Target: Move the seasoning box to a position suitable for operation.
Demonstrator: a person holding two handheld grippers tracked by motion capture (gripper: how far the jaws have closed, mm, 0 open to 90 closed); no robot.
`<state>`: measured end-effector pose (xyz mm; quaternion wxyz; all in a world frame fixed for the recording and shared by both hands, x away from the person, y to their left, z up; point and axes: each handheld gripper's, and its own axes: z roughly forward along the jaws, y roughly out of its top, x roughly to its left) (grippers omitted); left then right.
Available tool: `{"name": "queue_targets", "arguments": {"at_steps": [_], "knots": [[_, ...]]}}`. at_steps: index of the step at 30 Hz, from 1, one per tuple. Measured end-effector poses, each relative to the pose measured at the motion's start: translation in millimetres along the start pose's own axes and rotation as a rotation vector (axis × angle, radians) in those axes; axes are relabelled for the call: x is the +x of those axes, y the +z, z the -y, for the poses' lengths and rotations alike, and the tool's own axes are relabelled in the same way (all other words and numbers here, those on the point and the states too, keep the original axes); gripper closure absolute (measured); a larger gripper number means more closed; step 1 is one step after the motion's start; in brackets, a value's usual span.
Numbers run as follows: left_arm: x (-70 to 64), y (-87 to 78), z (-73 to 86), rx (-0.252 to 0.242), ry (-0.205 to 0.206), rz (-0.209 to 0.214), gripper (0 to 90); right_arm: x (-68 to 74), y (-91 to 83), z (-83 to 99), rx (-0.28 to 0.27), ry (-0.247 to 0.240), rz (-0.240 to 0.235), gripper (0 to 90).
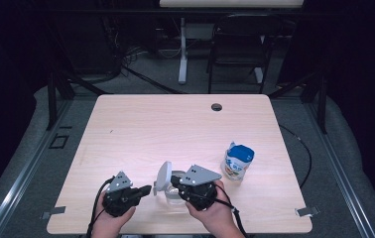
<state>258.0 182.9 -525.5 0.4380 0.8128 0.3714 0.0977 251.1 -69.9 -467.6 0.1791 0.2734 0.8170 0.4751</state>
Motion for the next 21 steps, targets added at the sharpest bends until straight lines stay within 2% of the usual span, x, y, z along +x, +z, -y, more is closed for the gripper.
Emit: {"name": "queue_targets", "arguments": {"at_steps": [18, 21], "knots": [[1.0, 0.6, 3.5, 0.013, 0.005, -0.007, 89.9, 6.3, 5.1, -8.9, -0.005, -0.022, -0.013, 88.3], [1.2, 0.8, 4.3, 0.013, -0.008, -0.009, 89.7, 7.8, 6.6, -10.1, -0.006, -0.027, -0.017, 88.3]]}}
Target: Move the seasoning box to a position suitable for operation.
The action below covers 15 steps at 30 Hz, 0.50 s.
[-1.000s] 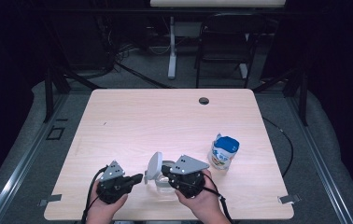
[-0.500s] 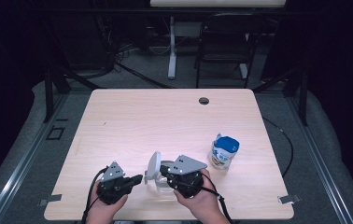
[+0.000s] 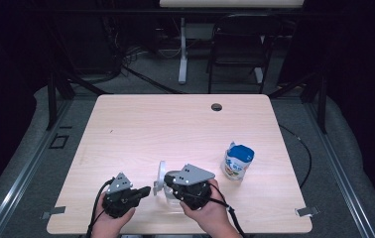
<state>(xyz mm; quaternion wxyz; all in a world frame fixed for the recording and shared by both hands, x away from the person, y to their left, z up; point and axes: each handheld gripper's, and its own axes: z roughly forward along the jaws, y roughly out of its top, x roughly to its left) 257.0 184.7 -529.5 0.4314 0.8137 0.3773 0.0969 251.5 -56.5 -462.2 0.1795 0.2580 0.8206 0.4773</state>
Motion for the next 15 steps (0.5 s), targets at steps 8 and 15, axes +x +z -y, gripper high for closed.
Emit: {"name": "queue_targets", "arguments": {"at_steps": [8, 15], "knots": [[0.0, 2.3, 2.0, 0.007, 0.006, 0.004, 88.3, 1.3, 2.9, -1.1, -0.003, -0.002, -0.003, 87.6], [1.1, 2.6, 3.1, 0.015, -0.004, 0.010, 87.2, 1.5, 2.0, -0.2, 0.003, -0.011, 0.007, 85.6]]}}
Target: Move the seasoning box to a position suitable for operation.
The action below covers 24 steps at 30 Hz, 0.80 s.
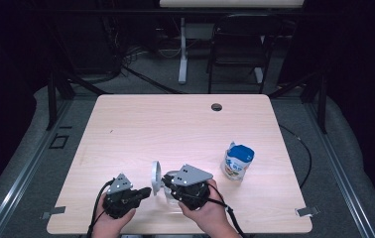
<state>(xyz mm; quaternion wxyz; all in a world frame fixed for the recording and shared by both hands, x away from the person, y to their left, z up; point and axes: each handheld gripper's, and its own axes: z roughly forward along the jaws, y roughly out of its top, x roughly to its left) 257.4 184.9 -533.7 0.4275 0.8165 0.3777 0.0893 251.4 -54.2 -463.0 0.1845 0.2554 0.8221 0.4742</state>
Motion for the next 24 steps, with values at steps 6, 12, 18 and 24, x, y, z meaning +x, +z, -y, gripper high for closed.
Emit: {"name": "queue_targets", "arguments": {"at_steps": [6, 12, 18, 24], "knots": [[-0.5, 1.6, 1.5, 0.011, 0.003, 0.002, 84.4, -2.6, -3.3, 3.7, -0.005, 0.007, 0.021, 81.6], [-0.8, 3.4, 3.6, 0.010, 0.002, -0.003, 82.0, -6.7, -8.5, 8.4, -0.005, 0.018, 0.041, 76.8], [-1.6, 5.5, 4.0, 0.011, 0.003, -0.009, 80.1, -11.3, -14.4, 14.2, -0.011, 0.036, 0.057, 71.7], [-2.5, 10.1, 3.0, 0.008, 0.008, -0.012, 78.2, -13.5, -19.9, 20.8, -0.011, 0.049, 0.071, 68.1]]}}
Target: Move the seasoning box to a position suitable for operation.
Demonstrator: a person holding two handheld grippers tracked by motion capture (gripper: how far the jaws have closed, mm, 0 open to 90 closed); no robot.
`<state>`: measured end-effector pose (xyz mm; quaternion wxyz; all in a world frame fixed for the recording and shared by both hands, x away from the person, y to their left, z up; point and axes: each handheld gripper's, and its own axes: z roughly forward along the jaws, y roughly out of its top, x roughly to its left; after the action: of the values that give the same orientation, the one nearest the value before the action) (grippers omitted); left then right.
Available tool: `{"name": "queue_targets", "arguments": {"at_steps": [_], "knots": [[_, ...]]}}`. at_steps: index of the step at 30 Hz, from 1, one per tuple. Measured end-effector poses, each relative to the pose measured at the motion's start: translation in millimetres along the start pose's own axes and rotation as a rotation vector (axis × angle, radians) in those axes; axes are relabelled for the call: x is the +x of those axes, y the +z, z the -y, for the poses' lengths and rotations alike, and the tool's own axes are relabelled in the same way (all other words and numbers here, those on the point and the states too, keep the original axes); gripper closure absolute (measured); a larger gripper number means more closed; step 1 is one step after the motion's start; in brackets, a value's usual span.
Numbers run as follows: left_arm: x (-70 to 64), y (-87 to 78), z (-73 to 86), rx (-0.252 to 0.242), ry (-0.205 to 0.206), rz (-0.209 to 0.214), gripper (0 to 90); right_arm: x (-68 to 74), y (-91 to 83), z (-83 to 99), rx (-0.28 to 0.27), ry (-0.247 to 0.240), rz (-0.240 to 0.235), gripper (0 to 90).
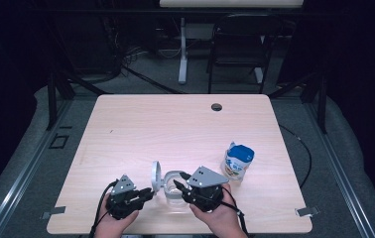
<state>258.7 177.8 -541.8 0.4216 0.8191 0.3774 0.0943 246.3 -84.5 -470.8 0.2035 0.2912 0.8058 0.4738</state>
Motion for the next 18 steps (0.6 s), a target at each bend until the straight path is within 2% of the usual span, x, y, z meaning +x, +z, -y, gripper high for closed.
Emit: {"name": "queue_targets", "arguments": {"at_steps": [12, 18], "knots": [[-2.5, 5.5, -2.2, -0.011, 0.016, -0.019, 79.7, -1.6, -10.6, 9.9, -0.010, 0.014, 0.025, 63.8], [-1.2, 5.7, -2.8, -0.016, 0.007, -0.021, 80.1, -2.9, -14.2, 15.1, -0.012, 0.029, 0.032, 61.3]]}}
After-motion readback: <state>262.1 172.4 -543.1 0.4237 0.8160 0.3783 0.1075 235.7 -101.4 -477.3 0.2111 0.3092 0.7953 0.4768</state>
